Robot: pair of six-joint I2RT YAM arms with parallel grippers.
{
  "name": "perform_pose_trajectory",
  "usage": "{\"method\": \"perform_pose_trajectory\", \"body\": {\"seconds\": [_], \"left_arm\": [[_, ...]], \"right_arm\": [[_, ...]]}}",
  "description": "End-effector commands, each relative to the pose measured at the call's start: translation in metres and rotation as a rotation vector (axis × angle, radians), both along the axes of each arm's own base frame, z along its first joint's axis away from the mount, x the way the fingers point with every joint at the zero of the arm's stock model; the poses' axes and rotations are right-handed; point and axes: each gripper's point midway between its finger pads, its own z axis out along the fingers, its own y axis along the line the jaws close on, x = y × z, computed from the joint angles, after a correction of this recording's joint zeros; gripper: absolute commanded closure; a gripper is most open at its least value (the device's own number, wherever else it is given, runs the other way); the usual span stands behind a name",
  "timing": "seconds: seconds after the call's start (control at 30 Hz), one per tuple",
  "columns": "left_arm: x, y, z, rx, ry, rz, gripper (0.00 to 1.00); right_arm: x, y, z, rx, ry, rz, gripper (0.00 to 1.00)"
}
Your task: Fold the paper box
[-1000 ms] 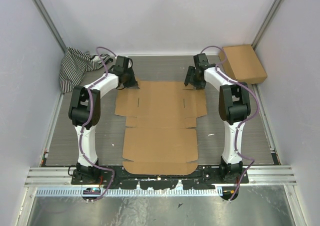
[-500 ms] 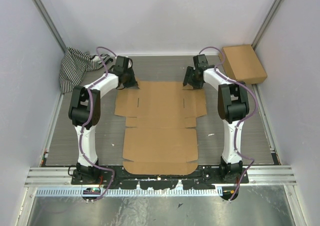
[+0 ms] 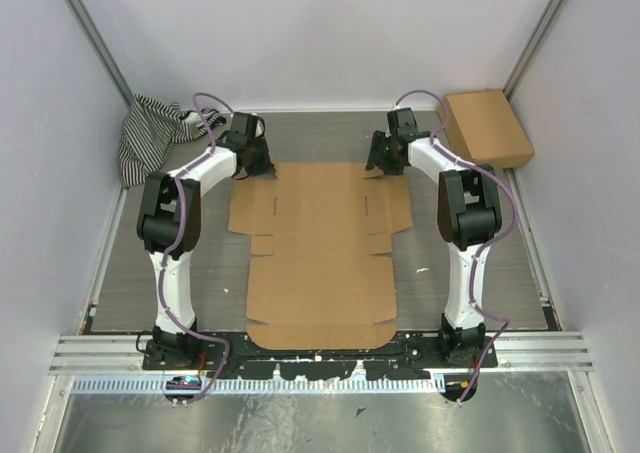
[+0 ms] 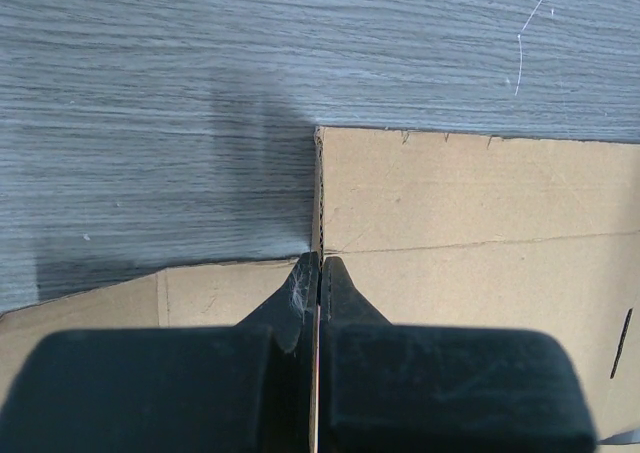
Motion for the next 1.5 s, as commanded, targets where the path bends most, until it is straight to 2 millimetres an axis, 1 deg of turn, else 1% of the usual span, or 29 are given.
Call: {"method": "perform_pose_trajectory", "body": {"seconds": [0.0, 0.27, 0.43, 0.5, 0.67, 0.77, 0.8, 0.93, 1.23, 1.37, 1.47], "left_arm": [[0.0, -0.005, 0.021, -0.01, -0.039, -0.026, 1.0], [0.0, -0.008, 0.021, -0.008, -0.037, -0.036, 1.0], [0.001, -0.009, 0.022, -0.007, -0.042, -0.042, 0.98], [0.002, -0.009, 0.023, -0.006, -0.044, -0.043, 0.94], [0.005, -0.011, 0.026, -0.012, -0.054, -0.052, 0.75], [0.009, -0.014, 0.028, -0.019, -0.06, -0.058, 0.68], [0.011, -0.015, 0.029, -0.023, -0.062, -0.06, 0.67], [0.015, -0.019, 0.028, -0.037, -0.059, -0.066, 0.65], [0.015, -0.031, 0.025, -0.068, -0.052, -0.082, 0.64], [0.015, -0.041, 0.02, -0.081, -0.035, -0.095, 0.64], [0.015, -0.049, 0.018, -0.085, -0.032, -0.104, 0.64]], "right_arm": [[0.013, 0.02, 0.066, 0.053, -0.164, 0.058, 0.41], [0.013, 0.037, 0.07, 0.085, -0.172, 0.103, 0.41], [0.015, 0.046, 0.065, 0.096, -0.17, 0.123, 0.41], [0.017, 0.049, 0.065, 0.099, -0.175, 0.128, 0.41], [0.021, 0.057, 0.063, 0.104, -0.176, 0.146, 0.41], [0.024, 0.061, 0.062, 0.106, -0.178, 0.154, 0.41], [0.024, 0.062, 0.061, 0.105, -0.176, 0.157, 0.41], [0.025, 0.067, 0.057, 0.104, -0.165, 0.166, 0.41], [0.024, 0.077, 0.049, 0.108, -0.152, 0.187, 0.41], [0.023, 0.08, 0.042, 0.101, -0.137, 0.19, 0.41], [0.022, 0.08, 0.033, 0.092, -0.116, 0.19, 0.4]]}}
